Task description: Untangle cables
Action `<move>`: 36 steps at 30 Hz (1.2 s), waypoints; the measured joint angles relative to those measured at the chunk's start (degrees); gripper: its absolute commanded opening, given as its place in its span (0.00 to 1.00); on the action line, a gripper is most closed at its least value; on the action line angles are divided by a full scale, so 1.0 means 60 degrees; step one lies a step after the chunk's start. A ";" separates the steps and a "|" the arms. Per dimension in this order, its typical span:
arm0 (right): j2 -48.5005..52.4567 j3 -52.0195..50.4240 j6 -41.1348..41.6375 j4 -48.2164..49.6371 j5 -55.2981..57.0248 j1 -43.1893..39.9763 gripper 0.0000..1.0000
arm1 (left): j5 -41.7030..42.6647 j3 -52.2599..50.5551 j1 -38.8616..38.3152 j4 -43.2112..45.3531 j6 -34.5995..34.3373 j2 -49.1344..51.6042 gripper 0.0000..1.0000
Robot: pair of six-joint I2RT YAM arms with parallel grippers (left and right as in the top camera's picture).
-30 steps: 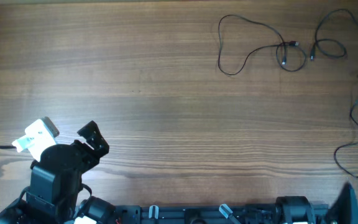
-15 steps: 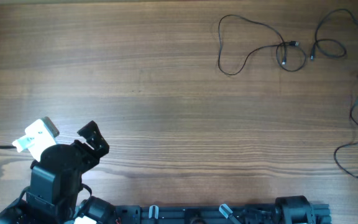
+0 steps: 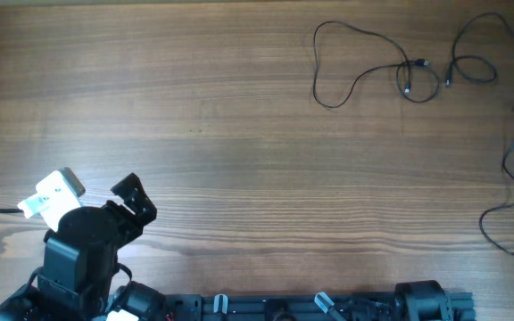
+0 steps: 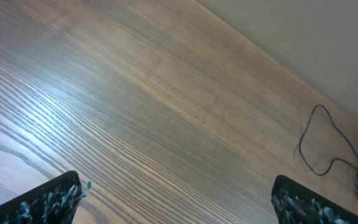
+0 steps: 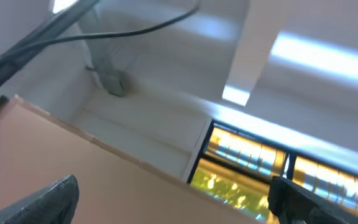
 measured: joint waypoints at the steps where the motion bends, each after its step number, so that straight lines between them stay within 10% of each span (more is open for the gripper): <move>1: 0.0000 -0.0073 -0.0357 0.0015 -0.0138 0.0000 1.00 | 0.0000 0.0000 0.0000 -0.0004 0.0000 0.0000 1.00; 9: 0.0000 -0.1938 -0.4637 0.0178 -0.1013 0.0000 1.00 | 0.0000 0.0000 0.0000 0.0000 0.0000 0.0000 1.00; 19: 0.0000 -0.5118 -0.5304 0.0882 -0.1195 0.0000 1.00 | 0.0000 0.0000 0.0000 -0.0004 0.0000 0.0000 1.00; 36: 0.0000 -0.6739 0.3282 0.0576 0.0710 0.0000 1.00 | 0.0000 0.0004 0.0000 -0.0004 0.0000 0.0000 1.00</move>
